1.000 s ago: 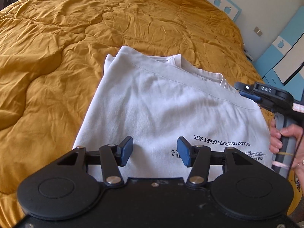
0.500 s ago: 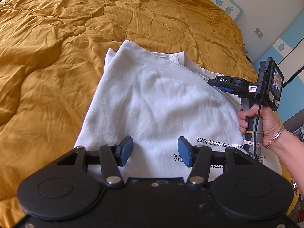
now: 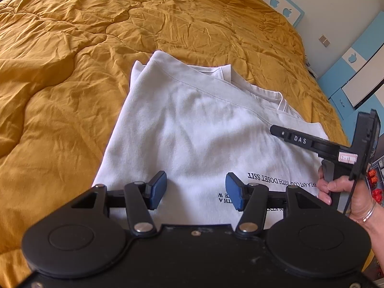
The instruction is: Fold small clothes
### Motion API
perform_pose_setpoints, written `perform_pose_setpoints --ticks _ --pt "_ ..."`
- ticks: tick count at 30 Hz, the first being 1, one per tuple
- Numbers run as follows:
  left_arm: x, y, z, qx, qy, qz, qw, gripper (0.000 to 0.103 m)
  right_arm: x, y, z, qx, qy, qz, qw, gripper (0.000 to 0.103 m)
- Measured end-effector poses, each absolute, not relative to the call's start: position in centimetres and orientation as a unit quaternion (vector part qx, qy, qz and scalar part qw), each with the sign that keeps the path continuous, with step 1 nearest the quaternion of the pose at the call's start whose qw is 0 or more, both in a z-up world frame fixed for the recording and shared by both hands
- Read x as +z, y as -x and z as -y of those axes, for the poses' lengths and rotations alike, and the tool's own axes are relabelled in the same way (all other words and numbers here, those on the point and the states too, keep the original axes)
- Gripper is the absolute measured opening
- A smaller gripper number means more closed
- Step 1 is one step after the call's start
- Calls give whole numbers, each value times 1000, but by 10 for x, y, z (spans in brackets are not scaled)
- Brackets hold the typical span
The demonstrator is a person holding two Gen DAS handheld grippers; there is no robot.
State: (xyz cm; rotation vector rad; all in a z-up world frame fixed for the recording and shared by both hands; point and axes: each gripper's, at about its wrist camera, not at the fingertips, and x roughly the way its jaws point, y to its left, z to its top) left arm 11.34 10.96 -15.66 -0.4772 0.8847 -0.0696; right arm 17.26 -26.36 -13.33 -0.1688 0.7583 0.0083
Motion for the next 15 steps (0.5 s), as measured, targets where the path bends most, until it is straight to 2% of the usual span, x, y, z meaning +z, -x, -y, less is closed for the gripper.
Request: perform_pose_setpoints --ticks 15 --pt "-157 -110 -108 -37 223 -422 878 58 -115 -18 241 42 144 -381 912 43"
